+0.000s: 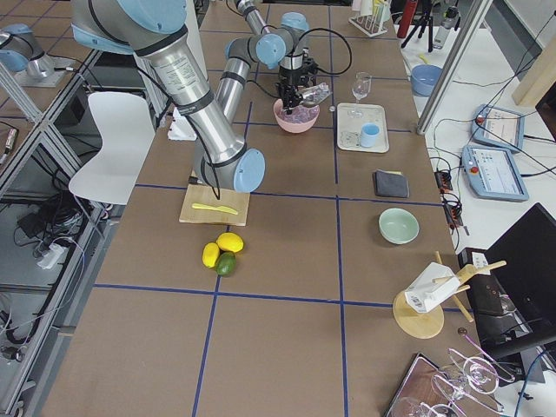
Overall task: Put ice in cup with scoop
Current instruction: 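Lift the ice-filled scoop out of the bowl toward the tray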
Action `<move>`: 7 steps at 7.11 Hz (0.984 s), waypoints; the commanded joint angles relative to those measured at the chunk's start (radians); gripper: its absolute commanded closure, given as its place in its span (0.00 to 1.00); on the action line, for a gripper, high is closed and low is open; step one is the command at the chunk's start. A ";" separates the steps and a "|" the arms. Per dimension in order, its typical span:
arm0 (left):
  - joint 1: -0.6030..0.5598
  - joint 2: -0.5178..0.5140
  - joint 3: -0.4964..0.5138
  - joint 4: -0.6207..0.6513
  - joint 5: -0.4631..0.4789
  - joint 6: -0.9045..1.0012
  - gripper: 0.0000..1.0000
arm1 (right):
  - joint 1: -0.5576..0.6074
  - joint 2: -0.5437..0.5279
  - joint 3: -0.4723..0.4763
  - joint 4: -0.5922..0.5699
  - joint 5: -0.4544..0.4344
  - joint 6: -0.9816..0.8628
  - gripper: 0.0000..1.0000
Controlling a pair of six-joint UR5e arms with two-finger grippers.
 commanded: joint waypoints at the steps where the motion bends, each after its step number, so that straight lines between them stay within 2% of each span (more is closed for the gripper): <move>1: 0.000 0.000 0.000 0.000 0.001 0.000 0.00 | 0.076 0.001 -0.011 -0.006 0.028 0.120 1.00; 3: 0.000 0.000 0.000 0.000 -0.001 0.000 0.00 | 0.136 0.016 -0.086 -0.003 0.051 0.121 1.00; 5: 0.000 0.002 0.000 0.000 -0.001 0.000 0.00 | 0.158 0.080 -0.225 -0.001 0.045 0.073 1.00; 6: 0.000 0.002 0.000 0.000 0.001 0.000 0.00 | 0.162 0.114 -0.291 -0.001 0.037 0.009 1.00; 7: 0.000 0.002 0.000 0.000 -0.001 0.000 0.00 | 0.175 0.113 -0.317 -0.004 0.028 -0.099 1.00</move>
